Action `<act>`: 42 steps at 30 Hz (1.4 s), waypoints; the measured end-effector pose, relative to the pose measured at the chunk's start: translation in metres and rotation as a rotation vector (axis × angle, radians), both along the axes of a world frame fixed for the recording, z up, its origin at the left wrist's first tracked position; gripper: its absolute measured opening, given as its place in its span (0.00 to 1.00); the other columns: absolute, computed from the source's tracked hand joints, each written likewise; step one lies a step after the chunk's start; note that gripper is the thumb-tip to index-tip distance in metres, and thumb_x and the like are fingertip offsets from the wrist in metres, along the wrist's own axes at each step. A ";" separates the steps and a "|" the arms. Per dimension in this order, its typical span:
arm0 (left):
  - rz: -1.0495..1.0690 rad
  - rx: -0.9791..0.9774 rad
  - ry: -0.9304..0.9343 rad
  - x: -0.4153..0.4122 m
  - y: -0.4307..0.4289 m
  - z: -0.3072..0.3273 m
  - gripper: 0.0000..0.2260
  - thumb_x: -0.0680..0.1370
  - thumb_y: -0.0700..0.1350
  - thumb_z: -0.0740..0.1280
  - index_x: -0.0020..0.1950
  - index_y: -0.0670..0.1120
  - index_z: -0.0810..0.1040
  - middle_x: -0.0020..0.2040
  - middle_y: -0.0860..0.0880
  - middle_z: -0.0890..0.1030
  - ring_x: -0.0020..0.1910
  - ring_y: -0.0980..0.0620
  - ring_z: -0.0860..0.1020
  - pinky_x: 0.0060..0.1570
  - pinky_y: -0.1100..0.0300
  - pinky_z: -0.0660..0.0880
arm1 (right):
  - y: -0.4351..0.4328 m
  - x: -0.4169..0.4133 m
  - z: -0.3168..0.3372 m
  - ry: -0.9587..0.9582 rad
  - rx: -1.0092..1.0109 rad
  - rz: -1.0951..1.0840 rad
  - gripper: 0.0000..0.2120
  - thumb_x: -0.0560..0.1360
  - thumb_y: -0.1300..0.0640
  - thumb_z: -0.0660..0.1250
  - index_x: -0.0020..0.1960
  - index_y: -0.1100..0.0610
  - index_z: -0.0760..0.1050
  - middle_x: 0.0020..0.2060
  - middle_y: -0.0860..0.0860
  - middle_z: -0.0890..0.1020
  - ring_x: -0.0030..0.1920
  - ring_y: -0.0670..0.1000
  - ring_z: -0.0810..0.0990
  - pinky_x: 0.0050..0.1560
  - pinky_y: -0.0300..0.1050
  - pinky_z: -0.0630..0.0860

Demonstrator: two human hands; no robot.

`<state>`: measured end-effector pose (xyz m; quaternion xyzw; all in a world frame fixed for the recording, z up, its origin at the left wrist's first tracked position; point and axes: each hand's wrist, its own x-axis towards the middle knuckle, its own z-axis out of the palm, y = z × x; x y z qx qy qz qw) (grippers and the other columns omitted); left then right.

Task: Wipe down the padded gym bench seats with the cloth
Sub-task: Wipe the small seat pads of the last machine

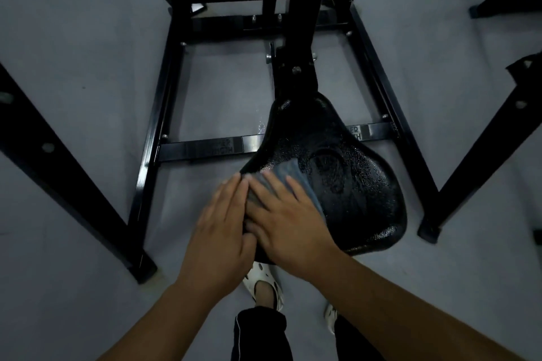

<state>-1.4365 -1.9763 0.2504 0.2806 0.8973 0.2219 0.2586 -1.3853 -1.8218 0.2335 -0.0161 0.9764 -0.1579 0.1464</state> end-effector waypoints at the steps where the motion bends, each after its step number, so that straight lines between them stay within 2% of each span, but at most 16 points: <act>1: 0.001 -0.007 0.009 -0.001 -0.001 0.000 0.35 0.73 0.51 0.49 0.81 0.47 0.52 0.81 0.53 0.49 0.80 0.53 0.49 0.76 0.57 0.48 | 0.003 0.016 0.003 0.006 0.003 0.016 0.24 0.83 0.43 0.52 0.78 0.46 0.62 0.79 0.48 0.60 0.80 0.53 0.54 0.78 0.57 0.51; 6: -0.091 -0.015 0.032 -0.004 0.012 0.004 0.35 0.72 0.51 0.49 0.81 0.46 0.54 0.82 0.50 0.51 0.80 0.51 0.51 0.76 0.54 0.52 | 0.046 0.049 0.004 -0.041 0.069 -0.036 0.26 0.84 0.39 0.45 0.78 0.45 0.60 0.80 0.49 0.59 0.79 0.54 0.56 0.76 0.59 0.57; 8: -0.132 -0.022 0.041 -0.006 0.020 0.006 0.35 0.73 0.51 0.49 0.81 0.47 0.55 0.82 0.50 0.51 0.80 0.51 0.51 0.76 0.56 0.52 | 0.073 0.017 -0.002 -0.025 0.145 -0.226 0.27 0.83 0.40 0.44 0.79 0.45 0.58 0.80 0.50 0.58 0.79 0.56 0.56 0.76 0.60 0.57; 11: -0.164 -0.023 0.093 -0.007 0.028 0.000 0.34 0.74 0.51 0.50 0.80 0.45 0.57 0.82 0.48 0.54 0.79 0.48 0.54 0.76 0.51 0.55 | 0.088 -0.036 -0.009 -0.058 0.200 -0.490 0.27 0.83 0.42 0.41 0.81 0.45 0.52 0.81 0.50 0.51 0.81 0.56 0.50 0.78 0.58 0.48; 12: -0.157 -0.029 0.102 -0.006 0.030 -0.002 0.34 0.74 0.51 0.50 0.80 0.45 0.57 0.81 0.47 0.54 0.79 0.48 0.54 0.77 0.50 0.56 | 0.076 -0.036 -0.010 -0.050 0.187 -0.472 0.28 0.83 0.42 0.41 0.81 0.45 0.53 0.81 0.51 0.52 0.81 0.57 0.50 0.78 0.59 0.48; 15: -0.149 -0.043 0.098 -0.004 0.035 -0.003 0.34 0.75 0.52 0.49 0.81 0.44 0.56 0.82 0.47 0.53 0.80 0.49 0.53 0.77 0.50 0.55 | 0.032 0.028 0.003 0.040 0.079 -0.167 0.26 0.82 0.44 0.48 0.78 0.46 0.62 0.79 0.50 0.61 0.79 0.56 0.57 0.77 0.59 0.53; 17: -0.146 -0.056 0.108 -0.002 0.038 -0.002 0.34 0.75 0.54 0.48 0.81 0.45 0.56 0.82 0.48 0.53 0.80 0.49 0.52 0.77 0.49 0.54 | 0.053 0.057 0.007 0.023 0.040 -0.086 0.25 0.81 0.44 0.52 0.77 0.46 0.65 0.78 0.49 0.64 0.78 0.55 0.60 0.76 0.59 0.57; 19: -0.171 -0.070 0.141 0.002 0.042 0.000 0.33 0.75 0.53 0.49 0.80 0.45 0.58 0.81 0.47 0.55 0.80 0.48 0.53 0.78 0.48 0.54 | 0.090 0.050 0.000 0.037 0.111 -0.216 0.26 0.80 0.43 0.50 0.77 0.46 0.66 0.78 0.50 0.64 0.77 0.55 0.62 0.75 0.59 0.59; 22: -0.187 -0.070 0.191 0.012 0.047 0.002 0.32 0.75 0.52 0.50 0.79 0.45 0.60 0.80 0.45 0.58 0.79 0.46 0.56 0.77 0.50 0.53 | 0.102 0.025 -0.006 0.012 0.169 -0.499 0.28 0.80 0.42 0.46 0.78 0.45 0.62 0.79 0.49 0.60 0.79 0.55 0.57 0.76 0.58 0.53; 24: -0.189 -0.074 0.186 0.023 0.050 0.005 0.33 0.75 0.53 0.49 0.80 0.45 0.59 0.81 0.46 0.56 0.79 0.47 0.54 0.76 0.54 0.48 | 0.078 0.042 -0.005 0.056 0.154 -0.450 0.27 0.81 0.42 0.47 0.78 0.46 0.63 0.79 0.50 0.61 0.79 0.55 0.57 0.76 0.60 0.54; 26: -0.185 -0.077 0.172 0.033 0.052 0.009 0.34 0.75 0.54 0.48 0.81 0.45 0.56 0.81 0.47 0.54 0.80 0.48 0.52 0.75 0.56 0.45 | 0.066 0.078 -0.003 0.130 0.115 -0.379 0.25 0.82 0.44 0.49 0.76 0.48 0.67 0.77 0.50 0.67 0.77 0.55 0.63 0.75 0.60 0.59; 30: -0.184 -0.067 0.188 0.062 0.058 0.025 0.32 0.76 0.51 0.51 0.81 0.44 0.56 0.81 0.46 0.55 0.80 0.48 0.53 0.77 0.53 0.49 | 0.080 0.119 -0.001 0.273 -0.030 -0.478 0.17 0.80 0.56 0.59 0.67 0.53 0.77 0.66 0.51 0.79 0.66 0.56 0.76 0.66 0.59 0.72; 32: -0.188 -0.070 0.186 0.077 0.064 0.038 0.32 0.77 0.50 0.52 0.81 0.45 0.55 0.82 0.46 0.53 0.80 0.48 0.52 0.78 0.52 0.50 | 0.081 0.124 0.011 0.314 -0.161 -0.594 0.13 0.79 0.59 0.61 0.61 0.55 0.79 0.56 0.53 0.81 0.56 0.58 0.78 0.56 0.59 0.76; 35: -0.200 -0.050 0.224 0.096 0.074 0.063 0.32 0.77 0.51 0.53 0.81 0.46 0.54 0.82 0.48 0.52 0.80 0.48 0.52 0.78 0.47 0.54 | 0.084 0.142 0.047 0.372 -0.264 -0.743 0.11 0.81 0.60 0.60 0.61 0.57 0.77 0.53 0.56 0.79 0.53 0.58 0.75 0.53 0.56 0.75; 38: -0.206 -0.005 0.249 0.112 0.089 0.100 0.33 0.77 0.55 0.55 0.81 0.50 0.52 0.82 0.49 0.51 0.80 0.45 0.52 0.76 0.44 0.57 | 0.090 0.176 0.096 0.465 -0.186 -0.798 0.12 0.80 0.59 0.63 0.63 0.56 0.76 0.53 0.54 0.76 0.54 0.55 0.73 0.52 0.49 0.72; 42: -0.302 0.058 0.282 0.135 0.119 0.160 0.34 0.77 0.64 0.57 0.81 0.57 0.49 0.82 0.52 0.46 0.80 0.46 0.50 0.74 0.44 0.59 | 0.097 0.221 0.158 0.504 -0.002 -0.863 0.19 0.74 0.64 0.67 0.64 0.55 0.75 0.53 0.53 0.76 0.53 0.54 0.73 0.49 0.50 0.76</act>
